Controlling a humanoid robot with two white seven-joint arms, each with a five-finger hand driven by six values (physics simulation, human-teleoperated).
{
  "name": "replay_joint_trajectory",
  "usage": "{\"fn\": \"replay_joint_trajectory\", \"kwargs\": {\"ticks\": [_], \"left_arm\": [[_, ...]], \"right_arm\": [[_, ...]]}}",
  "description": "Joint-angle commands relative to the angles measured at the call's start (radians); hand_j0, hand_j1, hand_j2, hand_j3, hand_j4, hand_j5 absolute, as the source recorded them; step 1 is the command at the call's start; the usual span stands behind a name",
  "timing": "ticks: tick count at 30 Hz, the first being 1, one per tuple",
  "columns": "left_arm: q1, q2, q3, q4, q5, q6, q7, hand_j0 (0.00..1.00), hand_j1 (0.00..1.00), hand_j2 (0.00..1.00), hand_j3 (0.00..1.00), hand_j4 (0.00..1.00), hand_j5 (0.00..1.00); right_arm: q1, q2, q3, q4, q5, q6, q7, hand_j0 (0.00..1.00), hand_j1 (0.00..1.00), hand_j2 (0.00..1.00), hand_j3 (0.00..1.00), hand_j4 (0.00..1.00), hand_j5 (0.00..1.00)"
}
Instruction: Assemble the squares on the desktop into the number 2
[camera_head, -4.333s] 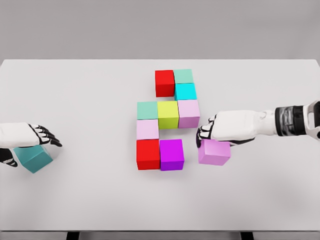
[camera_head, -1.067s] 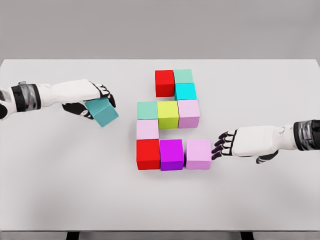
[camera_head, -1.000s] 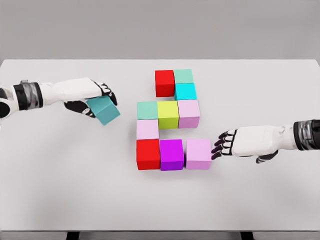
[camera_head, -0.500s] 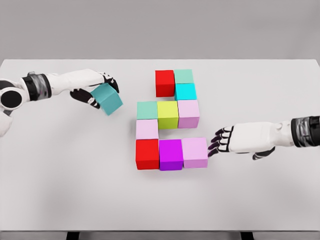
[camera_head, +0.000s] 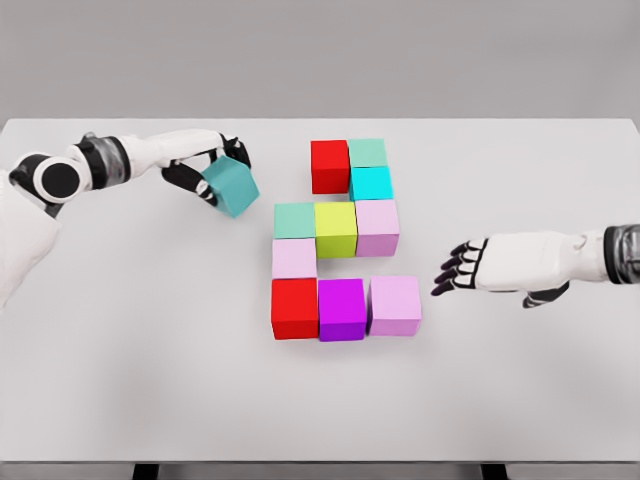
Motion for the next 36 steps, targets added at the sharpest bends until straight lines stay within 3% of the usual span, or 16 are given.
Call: {"fn": "replay_joint_trajectory", "kwargs": {"ticks": [1, 4, 12, 21, 25, 36], "left_arm": [[-0.002, -0.008, 0.004, 0.003, 0.008, 0.038, 0.001, 0.43, 0.43, 0.43, 0.43, 0.43, 0.43], [-0.017, -0.019, 0.004, 0.007, 0.008, 0.051, 0.001, 0.43, 0.43, 0.43, 0.43, 0.43, 0.43], [-0.080, -0.092, 0.002, 0.137, 0.008, 0.073, 0.002, 0.43, 0.43, 0.43, 0.43, 0.43, 0.43], [-0.087, -0.140, 0.030, 0.140, 0.008, 0.209, 0.002, 0.43, 0.43, 0.43, 0.43, 0.43, 0.43], [-0.100, -0.166, 0.056, 0.175, -0.003, 0.213, 0.004, 0.43, 0.43, 0.43, 0.43, 0.43, 0.43], [-0.124, -0.175, 0.061, 0.177, -0.006, 0.294, 0.005, 0.44, 0.44, 0.44, 0.44, 0.44, 0.44]], "right_arm": [[0.000, 0.002, 0.018, 0.015, 0.018, 0.002, 0.000, 1.00, 1.00, 1.00, 1.00, 1.00, 1.00], [-0.002, 0.007, 0.028, 0.019, 0.019, 0.002, 0.000, 1.00, 1.00, 1.00, 1.00, 1.00, 1.00], [-0.006, 0.045, 0.030, 0.043, 0.022, 0.002, 0.000, 1.00, 1.00, 1.00, 1.00, 1.00, 1.00], [-0.009, 0.065, 0.028, 0.038, 0.028, 0.002, 0.000, 1.00, 1.00, 1.00, 1.00, 1.00, 1.00], [-0.008, 0.065, 0.028, 0.034, 0.028, 0.002, 0.000, 1.00, 1.00, 1.00, 1.00, 1.00, 1.00], [-0.011, 0.070, 0.025, 0.032, 0.025, 0.002, 0.000, 1.00, 1.00, 1.00, 1.00, 1.00, 1.00]]}}
